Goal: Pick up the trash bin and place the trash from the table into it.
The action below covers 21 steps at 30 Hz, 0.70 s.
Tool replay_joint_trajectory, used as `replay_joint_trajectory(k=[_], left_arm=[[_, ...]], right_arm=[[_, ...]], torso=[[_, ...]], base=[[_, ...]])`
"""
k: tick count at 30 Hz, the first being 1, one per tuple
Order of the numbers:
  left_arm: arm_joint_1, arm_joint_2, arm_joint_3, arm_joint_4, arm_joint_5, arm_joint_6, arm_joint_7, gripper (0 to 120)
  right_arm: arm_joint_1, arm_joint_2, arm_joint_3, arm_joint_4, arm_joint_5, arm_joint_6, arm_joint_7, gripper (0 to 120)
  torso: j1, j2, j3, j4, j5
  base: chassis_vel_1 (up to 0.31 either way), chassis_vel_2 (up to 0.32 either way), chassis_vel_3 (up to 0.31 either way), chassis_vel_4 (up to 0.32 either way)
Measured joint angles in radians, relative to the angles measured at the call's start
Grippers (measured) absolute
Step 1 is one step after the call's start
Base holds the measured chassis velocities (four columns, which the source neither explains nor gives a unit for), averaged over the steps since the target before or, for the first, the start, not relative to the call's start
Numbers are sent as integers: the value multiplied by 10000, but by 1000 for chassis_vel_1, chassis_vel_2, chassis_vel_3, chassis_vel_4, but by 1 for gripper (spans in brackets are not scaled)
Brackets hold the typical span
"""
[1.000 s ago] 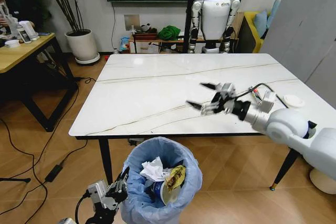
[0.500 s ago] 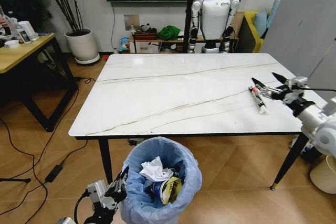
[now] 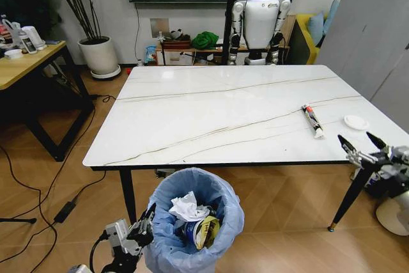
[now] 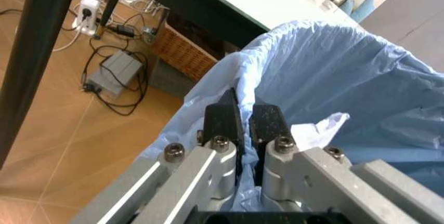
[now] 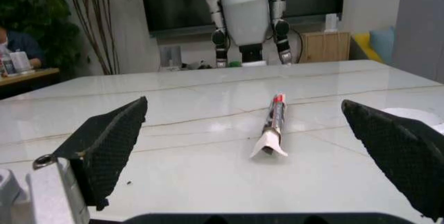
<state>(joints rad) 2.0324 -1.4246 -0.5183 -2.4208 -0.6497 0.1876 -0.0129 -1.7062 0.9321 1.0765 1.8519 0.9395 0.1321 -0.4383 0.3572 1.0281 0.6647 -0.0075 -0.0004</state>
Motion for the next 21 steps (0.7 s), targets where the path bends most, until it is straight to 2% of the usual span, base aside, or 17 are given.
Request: replay_joint_trajectory(k=[21], left_arm=[[-39, -45, -41, 7, -53, -11, 2, 0]], right_arm=[[289, 46, -355, -183, 120, 49, -110, 100]], torso=[[1, -1, 2, -1, 4]], base=[[-5, -9, 5, 5]])
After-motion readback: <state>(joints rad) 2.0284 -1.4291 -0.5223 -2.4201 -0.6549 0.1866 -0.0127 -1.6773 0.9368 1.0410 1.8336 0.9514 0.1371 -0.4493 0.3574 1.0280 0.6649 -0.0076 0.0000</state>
